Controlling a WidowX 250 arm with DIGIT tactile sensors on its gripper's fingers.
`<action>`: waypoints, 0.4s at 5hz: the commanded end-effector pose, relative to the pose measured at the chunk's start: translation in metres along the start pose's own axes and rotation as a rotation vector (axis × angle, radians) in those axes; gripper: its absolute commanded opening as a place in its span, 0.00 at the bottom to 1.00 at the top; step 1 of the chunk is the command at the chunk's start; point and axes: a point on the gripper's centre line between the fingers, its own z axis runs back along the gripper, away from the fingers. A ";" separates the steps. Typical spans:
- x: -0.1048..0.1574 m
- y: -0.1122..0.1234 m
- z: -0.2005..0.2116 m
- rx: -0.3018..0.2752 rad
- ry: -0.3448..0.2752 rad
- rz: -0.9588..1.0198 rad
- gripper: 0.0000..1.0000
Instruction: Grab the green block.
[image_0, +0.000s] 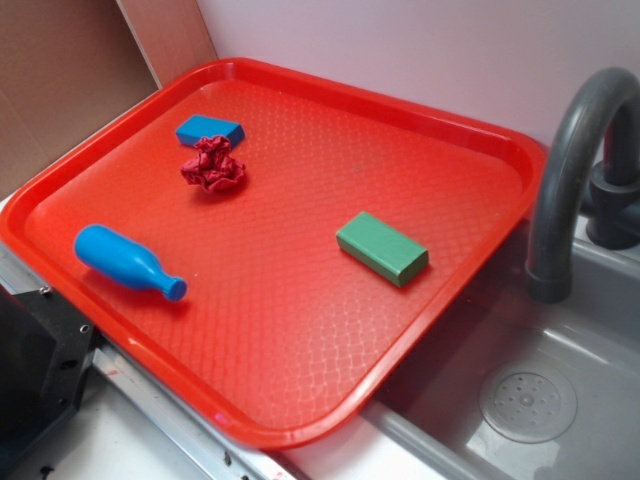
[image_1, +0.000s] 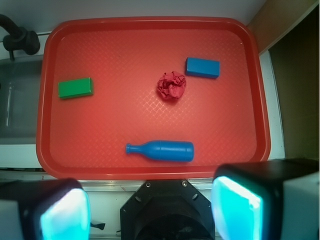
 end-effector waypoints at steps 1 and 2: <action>0.000 0.000 0.000 0.000 0.000 0.000 1.00; 0.025 -0.009 -0.020 0.006 -0.033 -0.208 1.00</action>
